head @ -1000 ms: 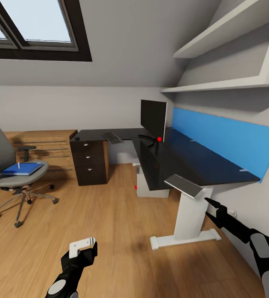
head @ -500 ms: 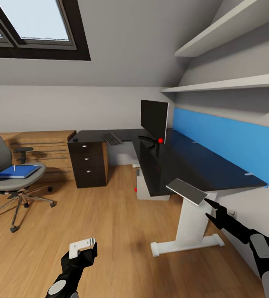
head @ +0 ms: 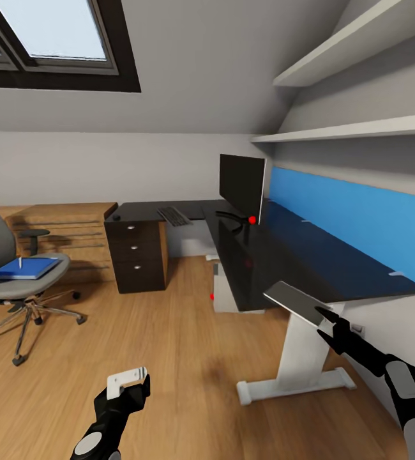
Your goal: In the bedroom, organize the workspace by keeping the computer under the desk, ensuring the monitor is on the desk, placing the keyboard on the desk next to the monitor, placing the mouse on the desk next to the keyboard, moving the folder from the swivel chair onto the desk next to the mouse, stacking the notebook on top of the folder with the pen on top of the notebook, and positioning the swivel chair next to the desk.
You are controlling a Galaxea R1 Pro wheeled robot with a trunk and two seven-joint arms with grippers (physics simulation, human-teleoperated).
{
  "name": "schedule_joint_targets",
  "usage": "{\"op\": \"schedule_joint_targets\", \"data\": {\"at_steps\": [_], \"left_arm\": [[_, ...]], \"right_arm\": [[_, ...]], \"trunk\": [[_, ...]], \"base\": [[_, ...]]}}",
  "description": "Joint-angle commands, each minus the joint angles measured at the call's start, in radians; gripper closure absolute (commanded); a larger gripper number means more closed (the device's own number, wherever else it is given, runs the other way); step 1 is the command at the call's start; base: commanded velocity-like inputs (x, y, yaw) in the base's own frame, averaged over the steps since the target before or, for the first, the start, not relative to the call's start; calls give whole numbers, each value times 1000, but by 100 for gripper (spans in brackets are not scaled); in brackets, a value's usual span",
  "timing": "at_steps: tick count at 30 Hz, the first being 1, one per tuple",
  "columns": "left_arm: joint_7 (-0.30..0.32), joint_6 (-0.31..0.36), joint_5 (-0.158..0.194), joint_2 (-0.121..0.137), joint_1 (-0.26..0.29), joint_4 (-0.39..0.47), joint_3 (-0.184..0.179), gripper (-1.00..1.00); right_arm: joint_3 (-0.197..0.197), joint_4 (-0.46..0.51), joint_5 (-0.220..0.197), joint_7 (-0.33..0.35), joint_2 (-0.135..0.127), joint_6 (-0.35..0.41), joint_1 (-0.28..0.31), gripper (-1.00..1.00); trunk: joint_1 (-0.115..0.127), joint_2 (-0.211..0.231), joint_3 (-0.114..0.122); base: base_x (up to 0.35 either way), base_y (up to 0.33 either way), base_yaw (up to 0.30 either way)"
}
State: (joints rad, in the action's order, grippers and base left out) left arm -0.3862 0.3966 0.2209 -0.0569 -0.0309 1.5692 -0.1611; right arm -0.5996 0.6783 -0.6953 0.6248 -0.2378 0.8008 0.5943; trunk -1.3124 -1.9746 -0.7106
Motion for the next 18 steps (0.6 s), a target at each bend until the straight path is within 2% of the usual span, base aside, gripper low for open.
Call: {"op": "schedule_joint_targets", "data": {"at_steps": [1,6,18], "left_arm": [[-8,2,10,0,0,2,-1,-100],[-8,2,10,0,0,2,-1,-100],[-8,2,11,0,0,2,-1,-100]], "right_arm": [[-3,-1,0,2,0,6,1,-100],[-3,-1,0,1,0,6,1,-100],[-3,0,0,1,0,6,1,-100]], "trunk": [[0,0,-1],[0,0,-1],[0,0,-1]], "base": [[144,60,0],[186,66,0],[20,6,0]]}}
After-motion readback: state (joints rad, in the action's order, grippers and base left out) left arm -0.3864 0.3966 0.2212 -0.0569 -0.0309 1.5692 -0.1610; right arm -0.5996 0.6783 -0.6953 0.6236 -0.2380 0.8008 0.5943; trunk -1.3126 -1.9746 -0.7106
